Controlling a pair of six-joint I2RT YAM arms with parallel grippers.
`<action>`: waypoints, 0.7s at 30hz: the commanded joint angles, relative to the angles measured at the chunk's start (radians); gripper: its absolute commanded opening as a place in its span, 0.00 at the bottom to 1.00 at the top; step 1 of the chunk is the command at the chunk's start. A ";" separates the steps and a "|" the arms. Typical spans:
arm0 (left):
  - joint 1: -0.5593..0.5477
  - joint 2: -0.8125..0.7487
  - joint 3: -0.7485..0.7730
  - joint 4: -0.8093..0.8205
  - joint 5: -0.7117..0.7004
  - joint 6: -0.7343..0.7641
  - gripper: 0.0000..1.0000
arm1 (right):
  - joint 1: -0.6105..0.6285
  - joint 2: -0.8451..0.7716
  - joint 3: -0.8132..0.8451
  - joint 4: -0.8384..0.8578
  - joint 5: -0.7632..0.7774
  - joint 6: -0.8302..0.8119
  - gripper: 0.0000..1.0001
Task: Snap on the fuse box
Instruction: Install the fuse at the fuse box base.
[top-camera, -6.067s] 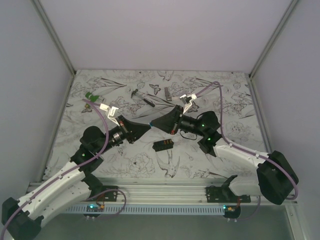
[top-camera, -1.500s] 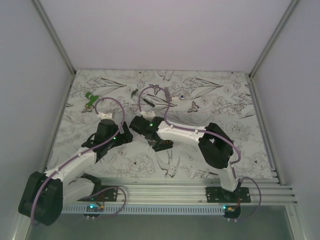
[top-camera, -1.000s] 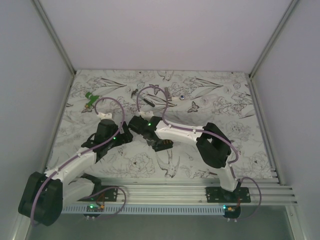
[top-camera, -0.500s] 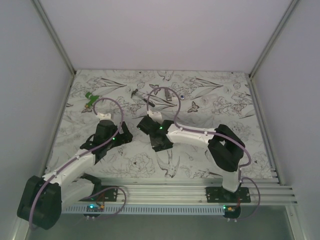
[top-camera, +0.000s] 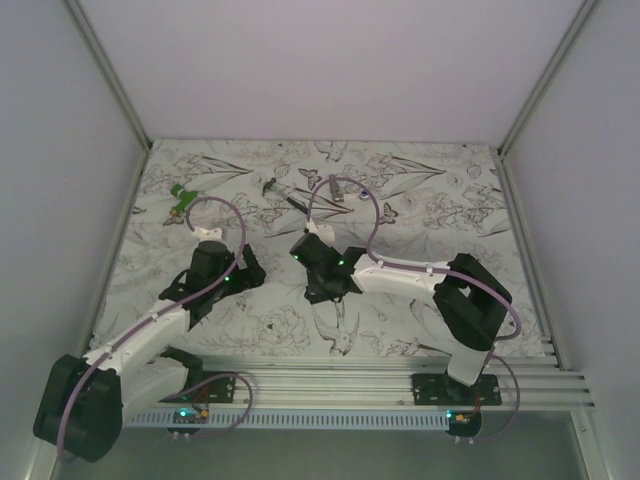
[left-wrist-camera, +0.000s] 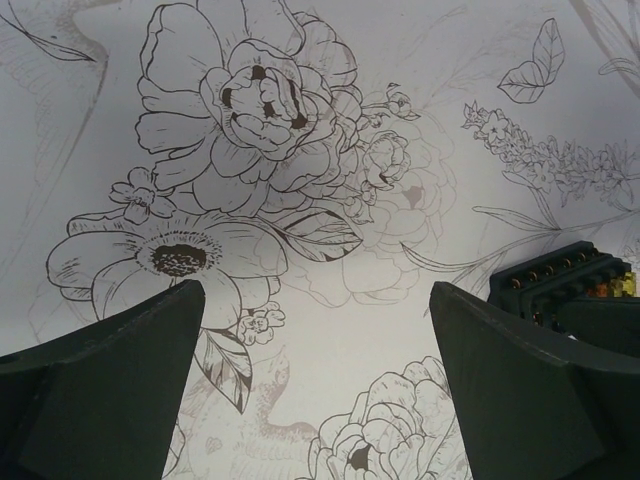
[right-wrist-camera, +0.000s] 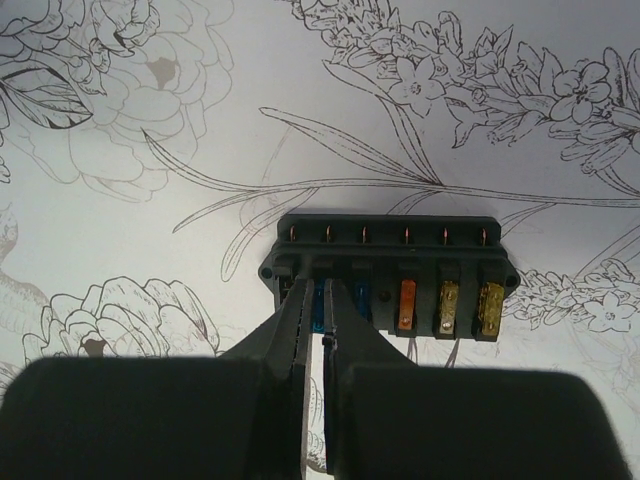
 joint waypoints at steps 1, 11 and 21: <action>0.006 -0.022 -0.011 -0.009 0.026 -0.010 0.99 | 0.003 0.017 -0.059 -0.073 -0.035 -0.038 0.06; 0.006 -0.051 -0.017 -0.008 0.045 -0.008 0.99 | 0.001 0.055 -0.116 -0.030 -0.027 -0.075 0.00; 0.006 -0.059 -0.019 -0.008 0.065 -0.008 1.00 | -0.020 0.059 -0.268 0.071 -0.077 -0.096 0.00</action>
